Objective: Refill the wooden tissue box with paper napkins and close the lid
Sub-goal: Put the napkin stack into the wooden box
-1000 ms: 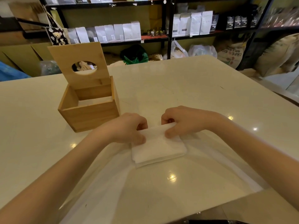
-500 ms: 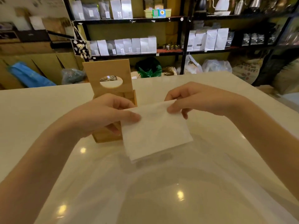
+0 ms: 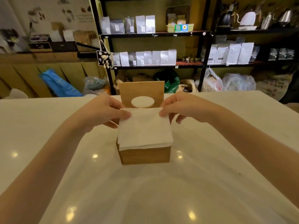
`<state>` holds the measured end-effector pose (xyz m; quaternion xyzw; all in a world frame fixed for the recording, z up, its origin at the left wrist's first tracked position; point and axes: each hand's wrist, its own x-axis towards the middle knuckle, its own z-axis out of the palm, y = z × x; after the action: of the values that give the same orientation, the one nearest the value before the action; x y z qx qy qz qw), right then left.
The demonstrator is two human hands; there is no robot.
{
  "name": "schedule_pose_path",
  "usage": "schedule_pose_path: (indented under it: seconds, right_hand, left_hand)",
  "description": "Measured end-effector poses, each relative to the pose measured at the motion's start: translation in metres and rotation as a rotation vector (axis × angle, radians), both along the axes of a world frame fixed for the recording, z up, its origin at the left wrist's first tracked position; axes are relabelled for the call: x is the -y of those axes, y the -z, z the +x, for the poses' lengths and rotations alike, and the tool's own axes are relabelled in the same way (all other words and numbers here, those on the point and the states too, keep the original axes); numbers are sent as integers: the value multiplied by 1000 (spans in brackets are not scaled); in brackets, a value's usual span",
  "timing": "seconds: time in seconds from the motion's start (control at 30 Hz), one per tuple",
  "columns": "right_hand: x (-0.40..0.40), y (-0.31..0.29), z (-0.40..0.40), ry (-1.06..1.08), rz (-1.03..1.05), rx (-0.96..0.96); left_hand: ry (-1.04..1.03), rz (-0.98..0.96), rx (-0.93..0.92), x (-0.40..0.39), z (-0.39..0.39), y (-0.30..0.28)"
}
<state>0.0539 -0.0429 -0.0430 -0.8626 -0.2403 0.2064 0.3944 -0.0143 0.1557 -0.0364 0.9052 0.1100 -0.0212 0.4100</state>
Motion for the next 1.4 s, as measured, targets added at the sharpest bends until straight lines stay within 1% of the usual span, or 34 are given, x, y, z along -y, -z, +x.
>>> schedule_pose_path:
  seconds: [0.1, 0.2, 0.33, 0.53, 0.73, 0.8, 0.93, 1.1, 1.23, 1.33, 1.4]
  right_hand:
    - [-9, 6, 5, 30, -54, 109]
    - [-13, 14, 5, 49, -96, 302]
    - [-16, 22, 3, 46, -171, 477]
    - [-26, 30, 5, 41, -356, 624]
    - [-33, 35, 7, -29, -522, 682]
    - [-37, 34, 7, -28, -566, 707]
    - [-44, 35, 2, -50, -663, 831]
    - [-40, 36, -5, -43, -631, 971]
    - [-38, 34, -3, -80, -647, 938]
    - [-40, 32, -2, -178, -663, 932]
    - [-41, 30, -3, -277, -661, 932]
  left_hand:
    - [28, 131, 43, -2, 8, 7]
    - [45, 287, 110, -3, 14, 16]
    - [58, 425, 128, -1, 18, 24]
    - [56, 601, 142, 7, 19, 27]
    - [91, 780, 61, 13, 26, 39]
    - [91, 841, 68, 14, 28, 42]
    - [88, 997, 106, 19, 31, 45]
    - [98, 1059, 85, 22, 30, 48]
    - [97, 1051, 110, 21, 21, 46]
    - [100, 1055, 168, 21, 14, 40]
    - [160, 1056, 169, 24, 15, 37]
